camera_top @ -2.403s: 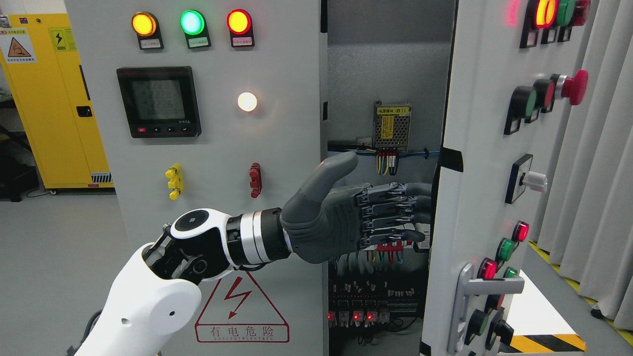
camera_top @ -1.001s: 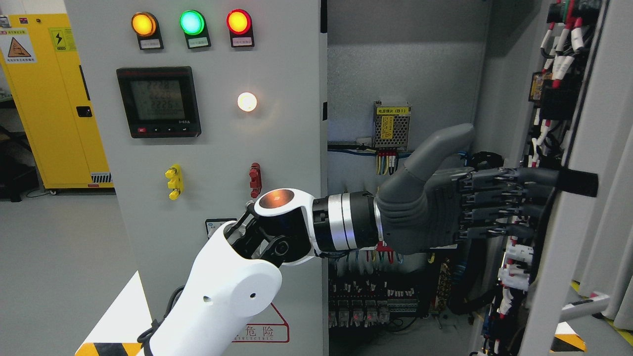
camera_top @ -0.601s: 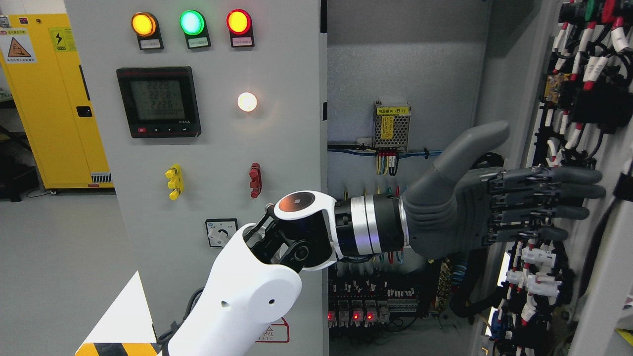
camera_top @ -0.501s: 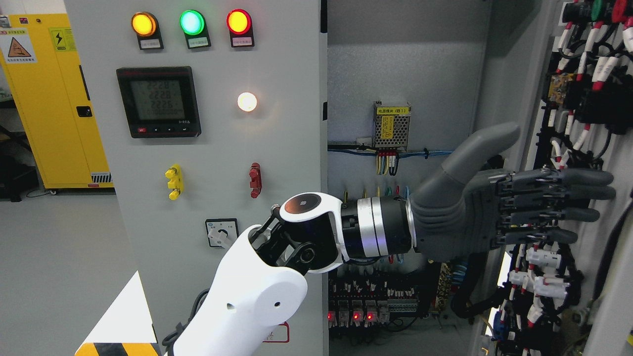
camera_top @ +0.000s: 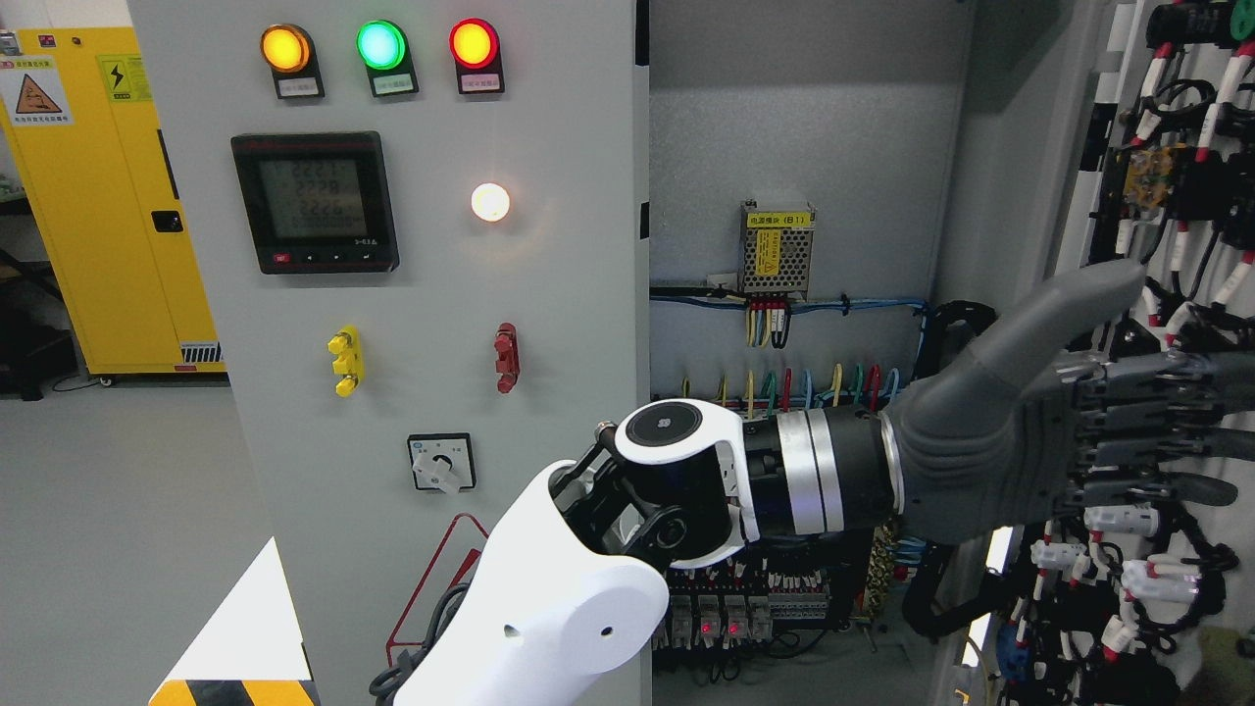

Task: Open door with both hands
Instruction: 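Push the switch-covered door outward with the left hand to swing it open, then withdraw the left hand down and out of view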

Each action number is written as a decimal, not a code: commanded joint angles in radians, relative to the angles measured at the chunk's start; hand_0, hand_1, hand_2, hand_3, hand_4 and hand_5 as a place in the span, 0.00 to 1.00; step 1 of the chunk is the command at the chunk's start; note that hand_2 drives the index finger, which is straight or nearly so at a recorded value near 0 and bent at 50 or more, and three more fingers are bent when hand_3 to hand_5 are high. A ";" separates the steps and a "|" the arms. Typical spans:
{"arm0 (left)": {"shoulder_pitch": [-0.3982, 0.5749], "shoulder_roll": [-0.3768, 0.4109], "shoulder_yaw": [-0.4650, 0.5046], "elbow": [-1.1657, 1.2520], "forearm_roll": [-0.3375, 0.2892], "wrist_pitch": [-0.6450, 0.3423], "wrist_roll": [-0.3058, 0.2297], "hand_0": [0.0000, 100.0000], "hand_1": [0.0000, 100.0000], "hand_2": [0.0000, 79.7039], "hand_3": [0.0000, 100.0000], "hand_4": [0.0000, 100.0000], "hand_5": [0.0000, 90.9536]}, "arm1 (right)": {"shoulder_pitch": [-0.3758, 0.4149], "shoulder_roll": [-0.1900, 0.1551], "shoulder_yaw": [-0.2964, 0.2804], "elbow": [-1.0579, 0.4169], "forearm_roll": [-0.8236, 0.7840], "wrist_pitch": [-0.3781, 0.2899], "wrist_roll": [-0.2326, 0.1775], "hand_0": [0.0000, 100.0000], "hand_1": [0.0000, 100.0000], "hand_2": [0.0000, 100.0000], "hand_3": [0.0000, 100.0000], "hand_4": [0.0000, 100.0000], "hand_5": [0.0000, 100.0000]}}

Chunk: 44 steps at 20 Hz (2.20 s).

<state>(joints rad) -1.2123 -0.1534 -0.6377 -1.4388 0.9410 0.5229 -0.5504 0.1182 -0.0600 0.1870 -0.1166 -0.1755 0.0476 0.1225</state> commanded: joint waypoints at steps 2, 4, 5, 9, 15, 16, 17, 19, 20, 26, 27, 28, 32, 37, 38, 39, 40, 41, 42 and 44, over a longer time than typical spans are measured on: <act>-0.019 -0.035 -0.082 0.011 -0.007 -0.009 0.081 0.00 0.00 0.00 0.00 0.00 0.00 | 0.000 0.000 0.000 0.000 -0.001 0.000 0.000 0.20 0.12 0.00 0.00 0.00 0.00; -0.032 -0.035 -0.097 0.029 0.001 -0.020 0.096 0.00 0.00 0.00 0.00 0.00 0.00 | 0.000 0.000 0.000 0.000 0.001 0.000 0.000 0.20 0.12 0.00 0.00 0.00 0.00; -0.041 -0.034 -0.108 0.037 0.004 -0.029 0.096 0.00 0.00 0.00 0.00 0.00 0.00 | 0.000 0.000 0.000 0.000 0.001 0.000 0.000 0.20 0.12 0.00 0.00 0.00 0.00; -0.081 -0.035 -0.131 0.064 0.039 -0.058 0.098 0.00 0.00 0.00 0.00 0.00 0.00 | 0.000 0.000 0.000 0.000 0.001 0.000 0.000 0.20 0.12 0.00 0.00 0.00 0.00; -0.085 -0.035 -0.132 0.054 0.051 -0.057 0.098 0.00 0.00 0.00 0.00 0.00 0.00 | 0.000 -0.001 0.000 0.000 0.001 0.000 0.000 0.20 0.12 0.00 0.00 0.00 0.00; -0.085 -0.035 -0.132 0.054 0.055 -0.057 0.098 0.00 0.00 0.00 0.00 0.00 0.00 | 0.000 -0.001 0.000 0.000 -0.001 0.000 0.000 0.20 0.12 0.00 0.00 0.00 0.00; -0.085 -0.035 -0.134 0.054 0.058 -0.057 0.098 0.00 0.00 0.00 0.00 0.00 0.00 | 0.000 0.000 0.000 0.000 -0.001 0.000 0.000 0.20 0.12 0.00 0.00 0.00 0.00; -0.087 -0.037 -0.140 0.051 0.059 -0.058 0.098 0.00 0.00 0.00 0.00 0.00 0.00 | 0.000 0.000 0.000 0.000 0.001 0.000 0.000 0.20 0.12 0.00 0.00 0.00 0.00; -0.087 -0.037 -0.142 0.047 0.059 -0.058 0.098 0.00 0.00 0.00 0.00 0.00 0.00 | 0.000 0.000 0.000 0.000 -0.001 0.000 0.000 0.20 0.12 0.00 0.00 0.00 0.00; -0.099 -0.037 -0.143 0.044 0.068 -0.069 0.099 0.00 0.00 0.00 0.00 0.00 0.00 | 0.000 0.000 0.000 0.000 0.001 0.000 0.000 0.20 0.12 0.00 0.00 0.00 0.00; -0.099 -0.037 -0.143 0.044 0.073 -0.073 0.099 0.00 0.00 0.00 0.00 0.00 0.00 | 0.000 0.000 0.000 0.000 -0.001 0.000 0.000 0.20 0.12 0.00 0.00 0.00 0.00; -0.099 -0.037 -0.143 0.044 0.073 -0.075 0.099 0.00 0.00 0.00 0.00 0.00 0.00 | 0.001 0.000 0.000 0.000 -0.001 0.000 0.000 0.20 0.12 0.00 0.00 0.00 0.00; -0.099 -0.035 -0.143 0.043 0.081 -0.073 0.099 0.00 0.00 0.00 0.00 0.00 0.00 | 0.000 0.000 0.000 0.000 -0.001 0.000 0.000 0.20 0.12 0.00 0.00 0.00 0.00; -0.030 -0.026 -0.082 -0.006 0.078 -0.041 0.098 0.00 0.00 0.00 0.00 0.00 0.00 | 0.000 0.000 0.000 0.000 0.001 0.000 0.000 0.20 0.12 0.00 0.00 0.00 0.00; -0.012 -0.023 -0.047 -0.017 0.073 -0.018 0.098 0.00 0.00 0.00 0.00 0.00 0.00 | 0.000 0.000 0.000 0.000 -0.001 0.000 0.000 0.20 0.12 0.00 0.00 0.00 0.00; 0.000 -0.009 -0.021 -0.023 0.070 -0.006 0.098 0.00 0.00 0.00 0.00 0.00 0.00 | 0.000 0.000 0.000 0.000 0.001 0.000 0.000 0.20 0.12 0.00 0.00 0.00 0.00; 0.019 0.026 -0.001 -0.032 0.070 -0.001 0.098 0.00 0.00 0.00 0.00 0.00 0.00 | 0.000 0.000 0.000 0.000 -0.001 0.000 0.000 0.20 0.12 0.00 0.00 0.00 0.00; 0.034 0.069 0.004 -0.055 0.068 -0.003 0.099 0.00 0.00 0.00 0.00 0.00 0.00 | 0.000 0.000 0.000 0.000 0.001 0.000 0.000 0.20 0.12 0.00 0.00 0.00 0.00; 0.060 0.113 0.004 -0.080 0.068 -0.006 0.099 0.00 0.00 0.00 0.00 0.00 0.00 | 0.000 0.000 0.000 0.000 0.001 0.002 0.000 0.20 0.12 0.00 0.00 0.00 0.00; 0.138 0.197 0.004 -0.141 0.064 -0.014 0.101 0.00 0.00 0.00 0.00 0.00 0.00 | 0.000 0.000 0.000 0.000 -0.001 0.000 0.000 0.20 0.12 0.00 0.00 0.00 0.00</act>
<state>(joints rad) -1.1961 -0.1359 -0.7098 -1.4506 1.0117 0.5103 -0.4517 0.1182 -0.0599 0.1871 -0.1166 -0.1754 0.0486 0.1225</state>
